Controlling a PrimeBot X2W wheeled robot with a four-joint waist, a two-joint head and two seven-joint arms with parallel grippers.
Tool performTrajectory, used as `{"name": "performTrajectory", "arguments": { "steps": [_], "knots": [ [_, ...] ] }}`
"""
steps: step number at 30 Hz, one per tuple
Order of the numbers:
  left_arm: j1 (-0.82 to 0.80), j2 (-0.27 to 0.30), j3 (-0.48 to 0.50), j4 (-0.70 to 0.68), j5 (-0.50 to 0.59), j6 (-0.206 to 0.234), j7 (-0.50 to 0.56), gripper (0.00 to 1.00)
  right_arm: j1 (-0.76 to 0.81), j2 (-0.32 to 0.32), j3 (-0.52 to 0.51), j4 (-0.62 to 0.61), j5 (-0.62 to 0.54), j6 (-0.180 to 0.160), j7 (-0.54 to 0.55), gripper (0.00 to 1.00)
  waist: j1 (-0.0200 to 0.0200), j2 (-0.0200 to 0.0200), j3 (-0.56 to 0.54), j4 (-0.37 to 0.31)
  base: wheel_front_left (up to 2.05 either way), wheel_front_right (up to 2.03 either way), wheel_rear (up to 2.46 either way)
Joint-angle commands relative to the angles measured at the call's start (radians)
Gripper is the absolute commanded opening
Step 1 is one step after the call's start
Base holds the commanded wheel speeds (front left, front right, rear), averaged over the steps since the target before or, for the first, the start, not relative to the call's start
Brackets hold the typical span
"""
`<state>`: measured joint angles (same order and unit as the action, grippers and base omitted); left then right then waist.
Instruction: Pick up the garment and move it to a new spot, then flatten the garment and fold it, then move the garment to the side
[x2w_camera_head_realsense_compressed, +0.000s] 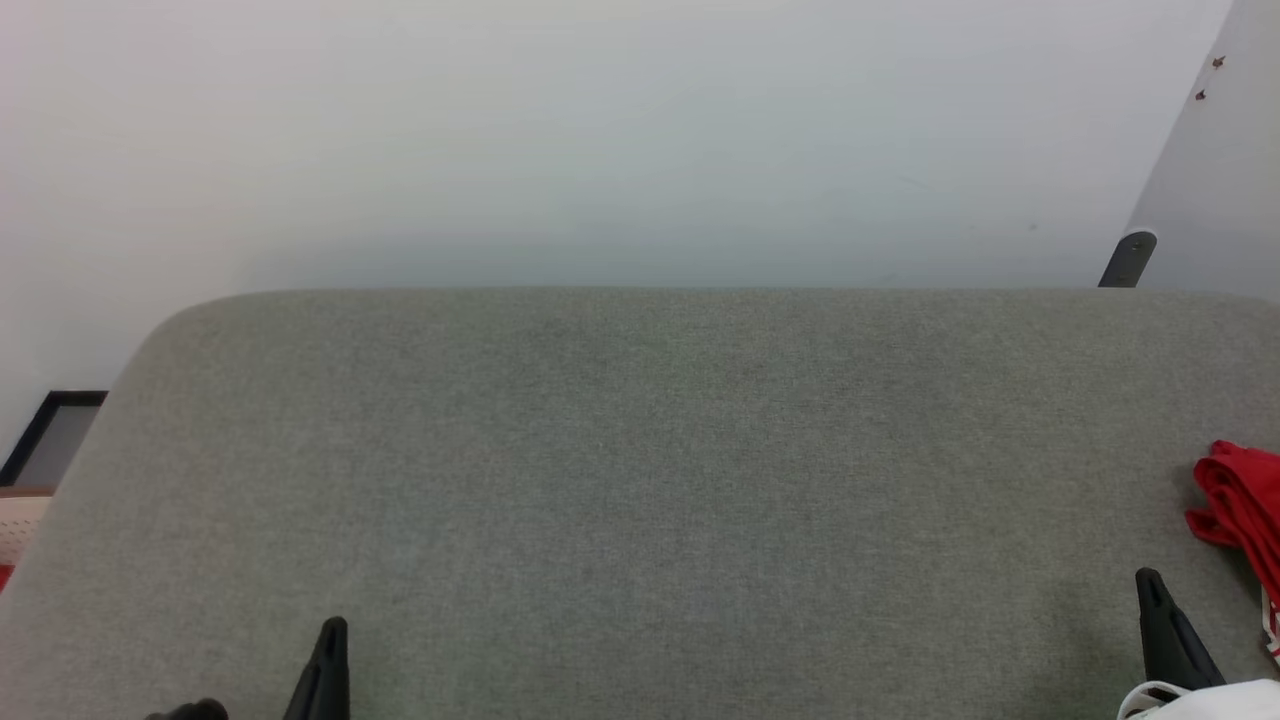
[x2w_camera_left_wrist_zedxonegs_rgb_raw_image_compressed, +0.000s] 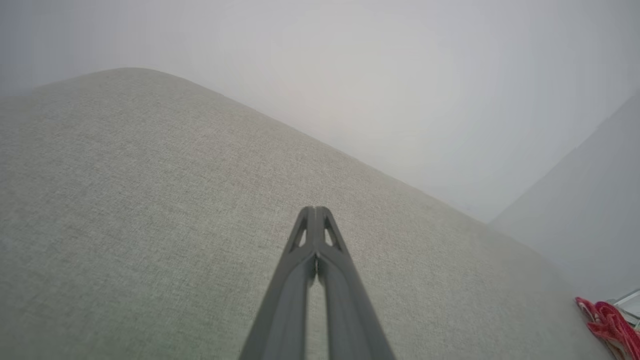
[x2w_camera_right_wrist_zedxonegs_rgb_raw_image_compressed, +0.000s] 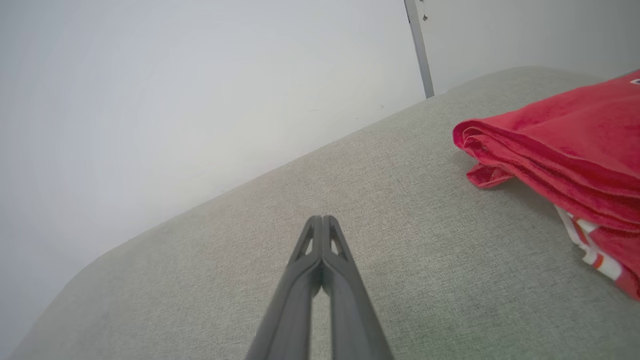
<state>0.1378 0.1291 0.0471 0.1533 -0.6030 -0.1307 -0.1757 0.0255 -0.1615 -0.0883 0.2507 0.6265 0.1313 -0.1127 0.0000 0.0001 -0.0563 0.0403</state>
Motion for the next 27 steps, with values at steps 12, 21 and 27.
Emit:
{"name": "performTrajectory", "arguments": {
  "steps": [12,21,27],
  "knots": [
    [-0.064,-0.009,0.016,0.006,-0.189,0.0,0.05,0.0,-0.05,0.015,-0.009,-0.015,0.184,0.0,0.041,0.0,0.0,-0.0001,0.007,-0.005,0.0,0.0,0.0],
    [-0.09,-0.018,0.023,0.017,-0.303,0.0,0.083,0.0,-0.062,0.028,-0.011,-0.015,0.295,0.0,0.067,0.0,0.0,-0.0001,0.012,-0.008,0.0,0.0,0.0],
    [-0.107,-0.023,0.027,0.025,-0.373,0.0,0.104,0.0,-0.071,0.036,-0.013,-0.014,0.363,0.0,0.083,0.0,0.0,-0.0001,0.015,-0.01,0.0,0.0,0.0]
  ]
}}
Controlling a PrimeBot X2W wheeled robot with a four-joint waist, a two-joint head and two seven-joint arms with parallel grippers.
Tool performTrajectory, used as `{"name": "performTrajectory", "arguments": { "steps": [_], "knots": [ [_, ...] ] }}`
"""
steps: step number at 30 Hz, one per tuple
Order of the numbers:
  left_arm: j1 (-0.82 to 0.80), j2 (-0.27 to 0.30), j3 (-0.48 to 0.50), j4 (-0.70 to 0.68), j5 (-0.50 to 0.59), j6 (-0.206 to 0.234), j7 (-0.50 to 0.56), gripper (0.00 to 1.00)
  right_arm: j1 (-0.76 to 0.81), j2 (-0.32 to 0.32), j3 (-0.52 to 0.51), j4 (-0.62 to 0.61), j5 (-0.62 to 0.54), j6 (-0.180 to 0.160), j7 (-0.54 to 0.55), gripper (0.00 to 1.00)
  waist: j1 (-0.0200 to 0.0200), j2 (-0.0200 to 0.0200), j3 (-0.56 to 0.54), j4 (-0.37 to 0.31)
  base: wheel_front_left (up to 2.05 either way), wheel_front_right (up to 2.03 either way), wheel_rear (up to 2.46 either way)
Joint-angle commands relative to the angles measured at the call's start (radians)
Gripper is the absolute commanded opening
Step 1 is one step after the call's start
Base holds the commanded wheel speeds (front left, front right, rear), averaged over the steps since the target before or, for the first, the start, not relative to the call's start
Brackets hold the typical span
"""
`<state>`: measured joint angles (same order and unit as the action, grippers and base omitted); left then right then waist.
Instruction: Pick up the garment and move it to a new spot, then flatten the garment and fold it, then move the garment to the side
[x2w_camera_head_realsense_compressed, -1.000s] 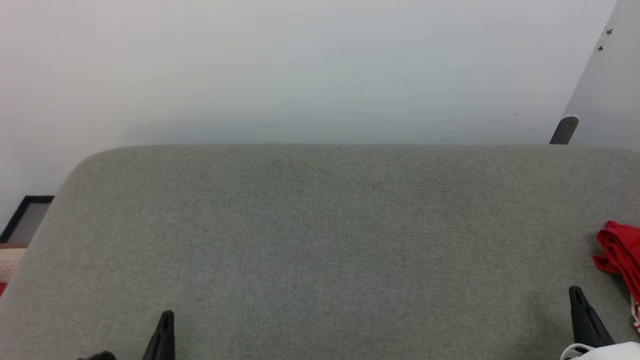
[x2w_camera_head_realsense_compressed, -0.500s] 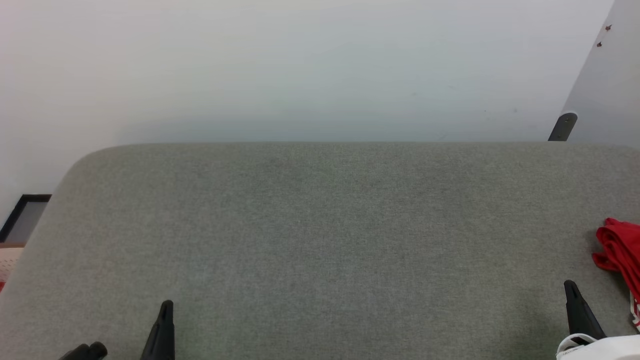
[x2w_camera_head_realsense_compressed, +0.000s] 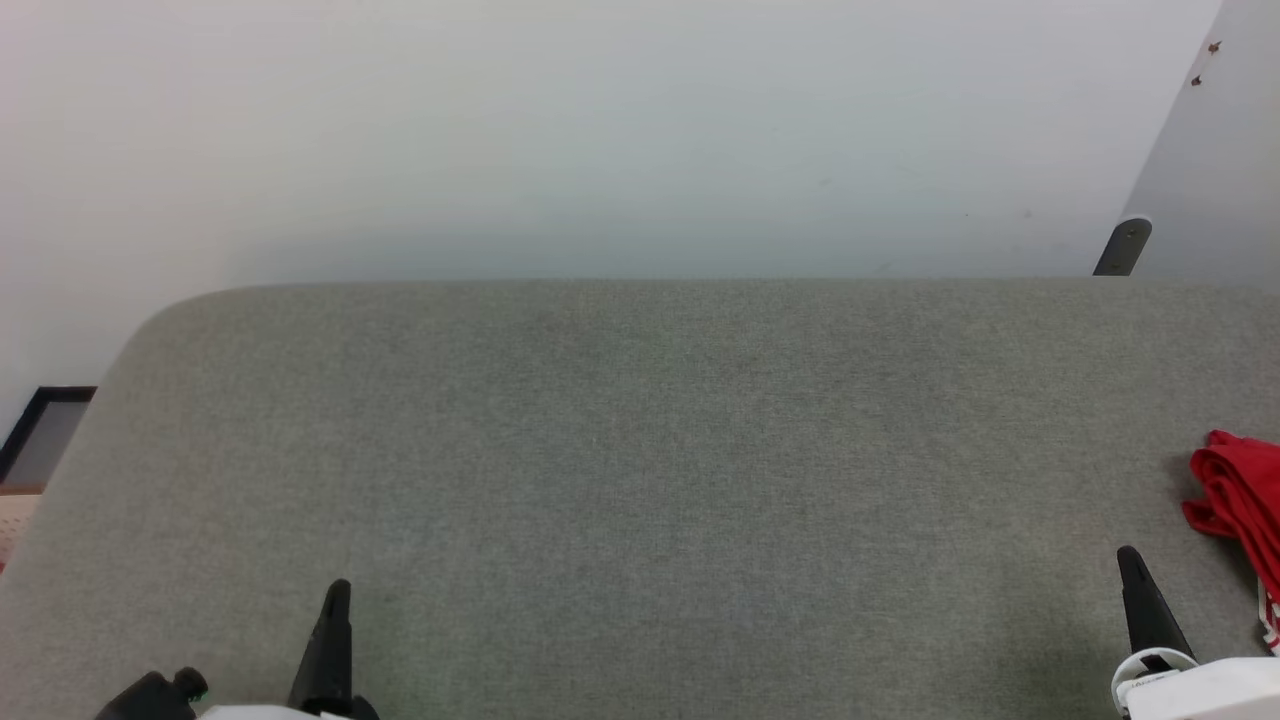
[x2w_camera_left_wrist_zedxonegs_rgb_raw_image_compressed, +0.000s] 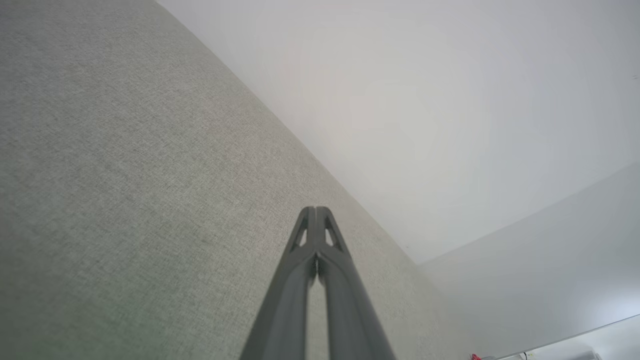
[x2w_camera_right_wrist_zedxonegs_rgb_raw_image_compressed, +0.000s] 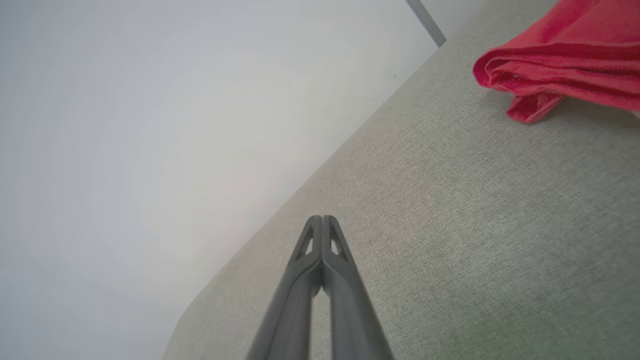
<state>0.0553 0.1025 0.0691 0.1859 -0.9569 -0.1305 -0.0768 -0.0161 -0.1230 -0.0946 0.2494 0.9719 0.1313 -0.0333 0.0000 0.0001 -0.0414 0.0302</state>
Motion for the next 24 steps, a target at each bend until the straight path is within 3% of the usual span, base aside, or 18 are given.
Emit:
{"name": "performTrajectory", "arguments": {
  "steps": [1,24],
  "knots": [
    [-0.027,0.002,0.006,-0.007,-0.031,0.0,0.008,0.0,-0.031,-0.001,-0.007,-0.013,0.029,0.0,0.006,0.0,0.0,-0.0001,0.001,-0.001,0.0,0.0,0.0],
    [-0.079,-0.017,0.02,0.016,-0.253,0.0,0.073,0.0,-0.054,0.025,-0.013,-0.011,0.247,0.0,0.057,0.0,0.0,-0.0001,0.013,-0.009,0.0,0.0,0.0]
  ]
}}
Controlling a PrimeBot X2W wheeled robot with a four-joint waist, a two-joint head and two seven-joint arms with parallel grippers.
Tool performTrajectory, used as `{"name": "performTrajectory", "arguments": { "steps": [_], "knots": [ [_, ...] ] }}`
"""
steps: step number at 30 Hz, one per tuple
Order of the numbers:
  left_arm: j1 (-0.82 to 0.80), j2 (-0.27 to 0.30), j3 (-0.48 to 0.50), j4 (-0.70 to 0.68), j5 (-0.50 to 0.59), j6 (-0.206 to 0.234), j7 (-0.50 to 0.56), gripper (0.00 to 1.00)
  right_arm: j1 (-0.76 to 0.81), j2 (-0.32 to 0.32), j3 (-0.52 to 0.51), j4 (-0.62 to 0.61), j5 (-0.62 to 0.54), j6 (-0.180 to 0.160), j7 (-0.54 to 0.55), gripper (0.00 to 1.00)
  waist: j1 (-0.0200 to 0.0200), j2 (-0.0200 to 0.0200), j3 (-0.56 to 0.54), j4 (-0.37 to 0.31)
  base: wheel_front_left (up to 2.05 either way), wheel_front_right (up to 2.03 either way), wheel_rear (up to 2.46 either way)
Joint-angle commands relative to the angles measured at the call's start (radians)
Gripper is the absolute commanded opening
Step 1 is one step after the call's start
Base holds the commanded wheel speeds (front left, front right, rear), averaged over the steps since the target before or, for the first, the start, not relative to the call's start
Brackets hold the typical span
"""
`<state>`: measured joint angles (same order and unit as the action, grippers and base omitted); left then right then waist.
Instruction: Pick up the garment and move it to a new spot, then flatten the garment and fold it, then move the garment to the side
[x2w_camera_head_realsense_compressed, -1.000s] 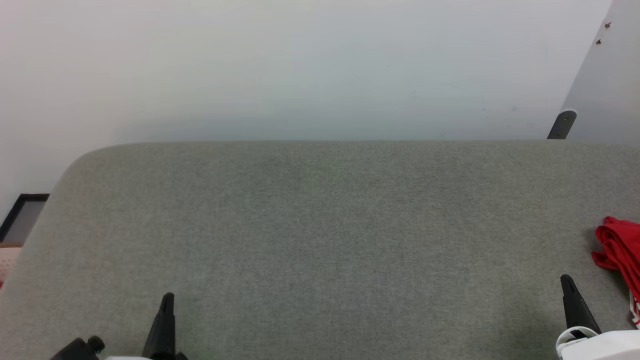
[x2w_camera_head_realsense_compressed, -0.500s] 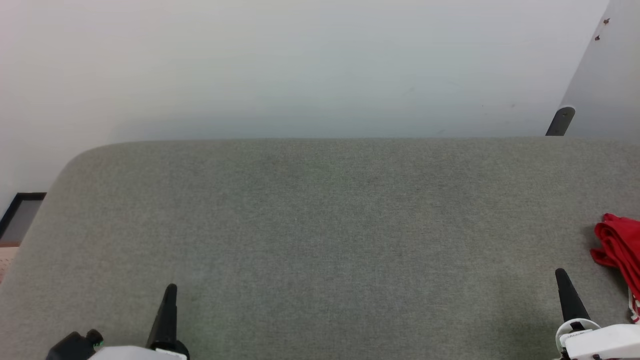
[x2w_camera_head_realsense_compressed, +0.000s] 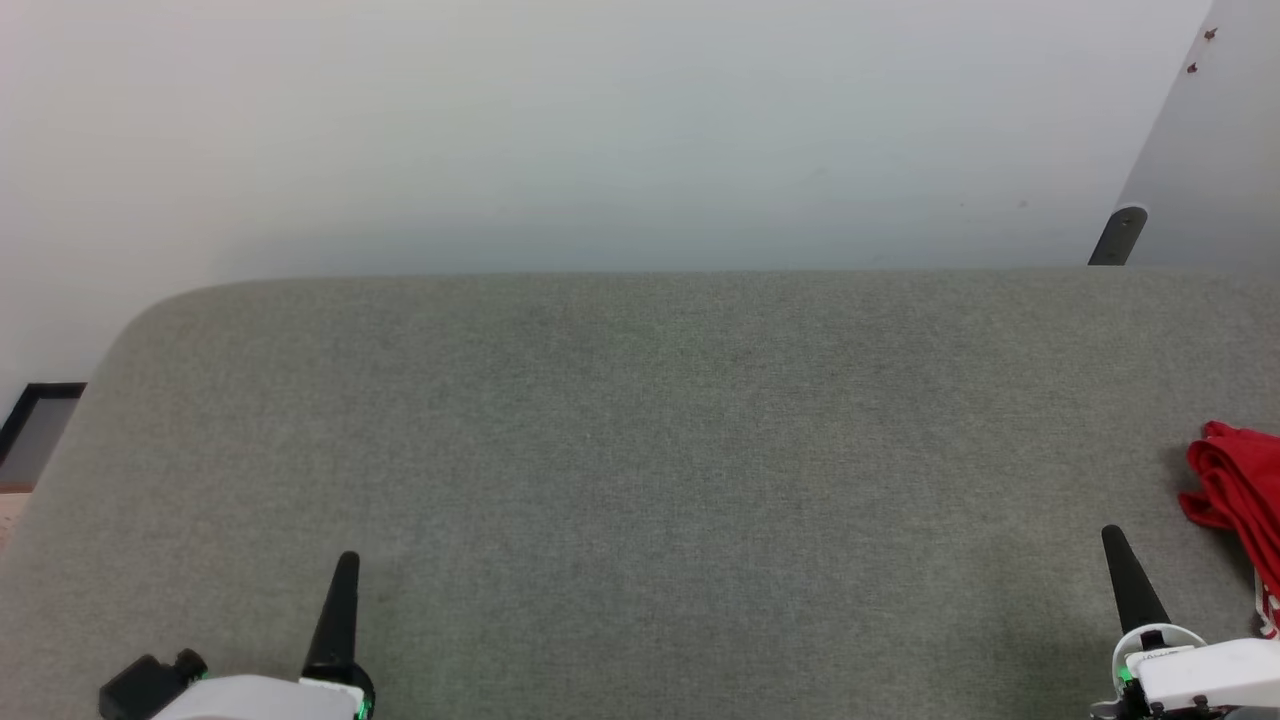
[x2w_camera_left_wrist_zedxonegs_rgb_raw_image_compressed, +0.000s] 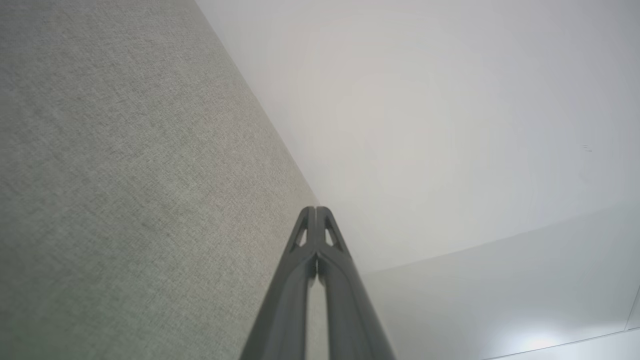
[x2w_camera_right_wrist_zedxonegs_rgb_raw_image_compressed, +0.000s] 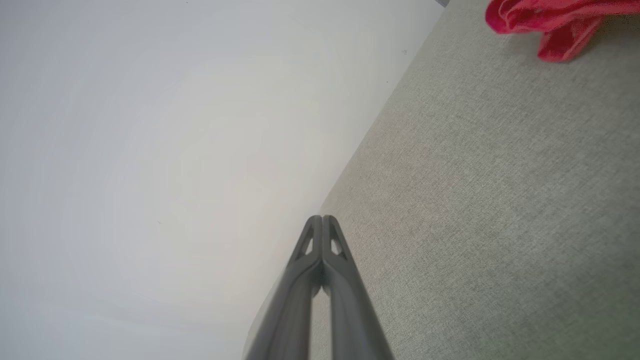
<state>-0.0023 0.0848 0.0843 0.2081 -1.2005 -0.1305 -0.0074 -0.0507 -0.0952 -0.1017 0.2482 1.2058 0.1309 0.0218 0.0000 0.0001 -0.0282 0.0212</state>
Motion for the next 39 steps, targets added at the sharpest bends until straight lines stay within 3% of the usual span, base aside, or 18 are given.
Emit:
{"name": "performTrajectory", "arguments": {
  "steps": [1,39],
  "knots": [
    [-0.024,0.0,0.005,-0.005,-0.018,0.0,0.007,0.0,-0.021,-0.002,-0.006,-0.01,0.022,0.0,0.004,0.0,0.0,-0.0001,0.0,0.0,0.0,0.0,0.0],
    [-0.089,-0.025,0.024,0.026,-0.311,0.0,0.093,0.0,-0.053,0.034,-0.011,-0.007,0.307,0.0,0.071,0.0,0.0,-0.0001,0.022,-0.015,0.0,0.0,0.0]
  ]
}}
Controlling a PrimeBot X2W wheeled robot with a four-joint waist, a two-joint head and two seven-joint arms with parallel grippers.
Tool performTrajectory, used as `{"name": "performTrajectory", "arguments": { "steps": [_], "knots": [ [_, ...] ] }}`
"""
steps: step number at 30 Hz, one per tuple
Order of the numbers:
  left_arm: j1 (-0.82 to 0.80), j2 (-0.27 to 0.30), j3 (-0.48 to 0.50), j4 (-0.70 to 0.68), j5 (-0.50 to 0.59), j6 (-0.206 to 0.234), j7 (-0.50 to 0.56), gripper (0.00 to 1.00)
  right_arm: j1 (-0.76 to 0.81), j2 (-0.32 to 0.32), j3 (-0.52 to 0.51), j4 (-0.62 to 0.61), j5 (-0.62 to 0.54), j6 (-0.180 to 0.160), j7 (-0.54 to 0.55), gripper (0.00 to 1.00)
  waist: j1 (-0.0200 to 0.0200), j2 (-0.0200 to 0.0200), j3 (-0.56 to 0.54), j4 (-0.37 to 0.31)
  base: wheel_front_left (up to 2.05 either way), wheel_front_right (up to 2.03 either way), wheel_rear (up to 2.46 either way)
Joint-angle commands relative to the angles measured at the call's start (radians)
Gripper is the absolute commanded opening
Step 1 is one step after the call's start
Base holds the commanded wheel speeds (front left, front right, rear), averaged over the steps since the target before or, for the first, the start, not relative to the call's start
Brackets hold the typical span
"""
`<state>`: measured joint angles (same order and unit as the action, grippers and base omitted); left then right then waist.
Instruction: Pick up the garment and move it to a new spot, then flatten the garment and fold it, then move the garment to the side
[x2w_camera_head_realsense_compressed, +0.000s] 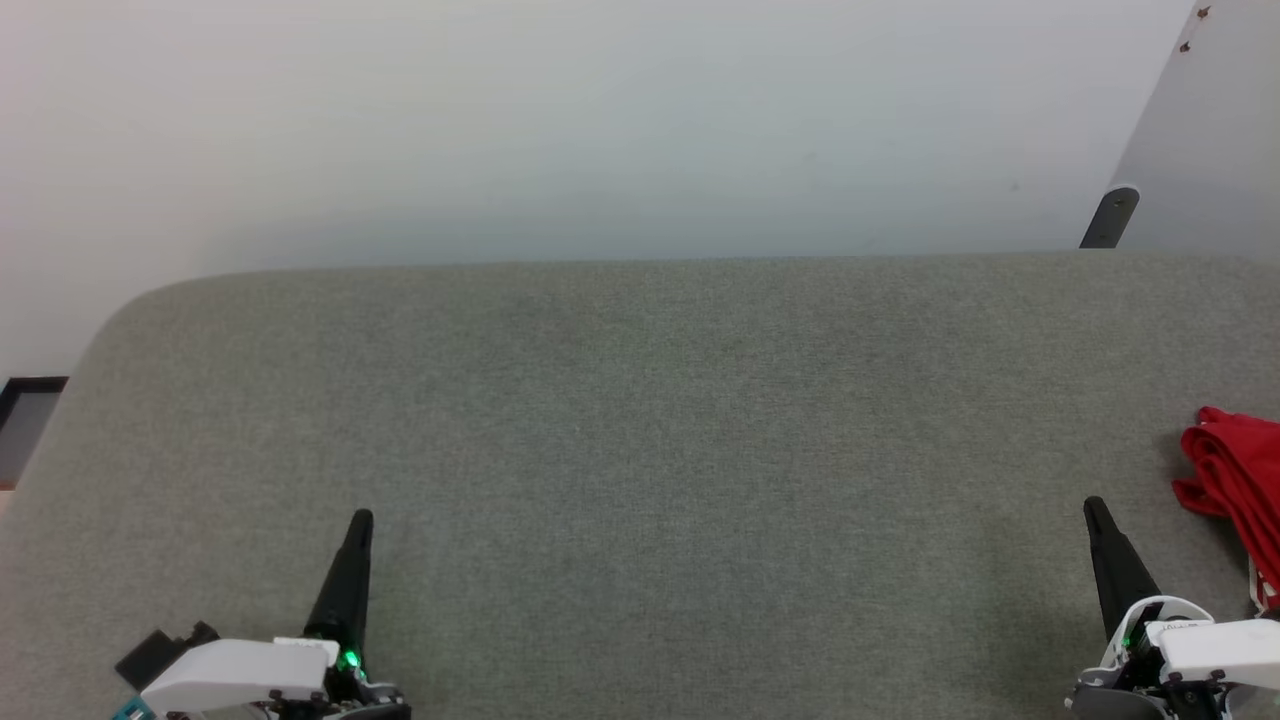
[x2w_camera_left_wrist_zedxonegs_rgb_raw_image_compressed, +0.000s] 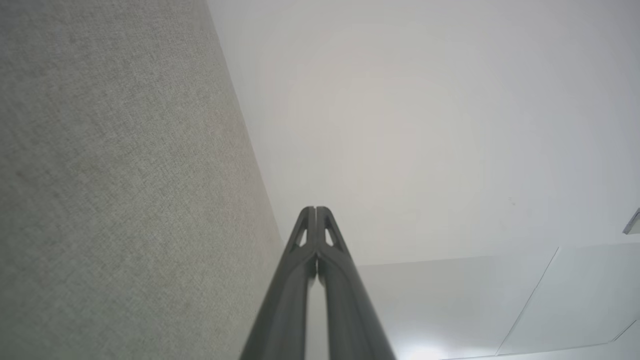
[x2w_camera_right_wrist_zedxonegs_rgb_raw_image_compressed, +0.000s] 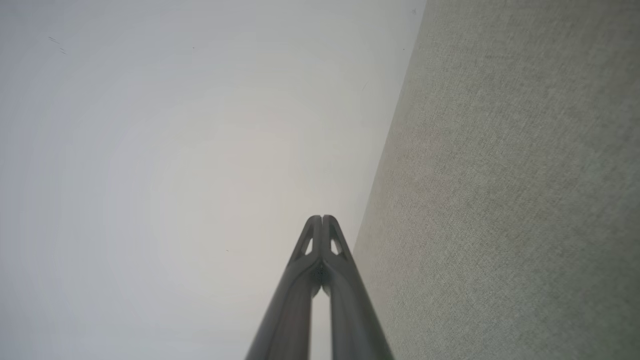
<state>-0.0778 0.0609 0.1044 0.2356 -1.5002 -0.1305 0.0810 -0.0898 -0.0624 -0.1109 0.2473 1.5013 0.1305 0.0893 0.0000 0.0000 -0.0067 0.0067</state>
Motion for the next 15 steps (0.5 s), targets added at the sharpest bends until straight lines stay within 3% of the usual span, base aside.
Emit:
{"name": "performTrajectory", "arguments": {
  "steps": [1,15],
  "knots": [
    [-0.016,-0.002,0.004,-0.001,-0.018,0.0,0.005,0.0,-0.014,0.002,-0.002,-0.006,0.019,0.0,0.005,0.0,0.0,0.0,0.001,0.0,0.0,0.0,0.0],
    [-0.035,-0.01,0.01,0.01,-0.106,0.0,0.033,0.0,-0.025,0.014,-0.004,-0.004,0.101,0.0,0.025,0.0,0.0,0.0,0.008,-0.006,0.0,0.0,0.0]
  ]
}}
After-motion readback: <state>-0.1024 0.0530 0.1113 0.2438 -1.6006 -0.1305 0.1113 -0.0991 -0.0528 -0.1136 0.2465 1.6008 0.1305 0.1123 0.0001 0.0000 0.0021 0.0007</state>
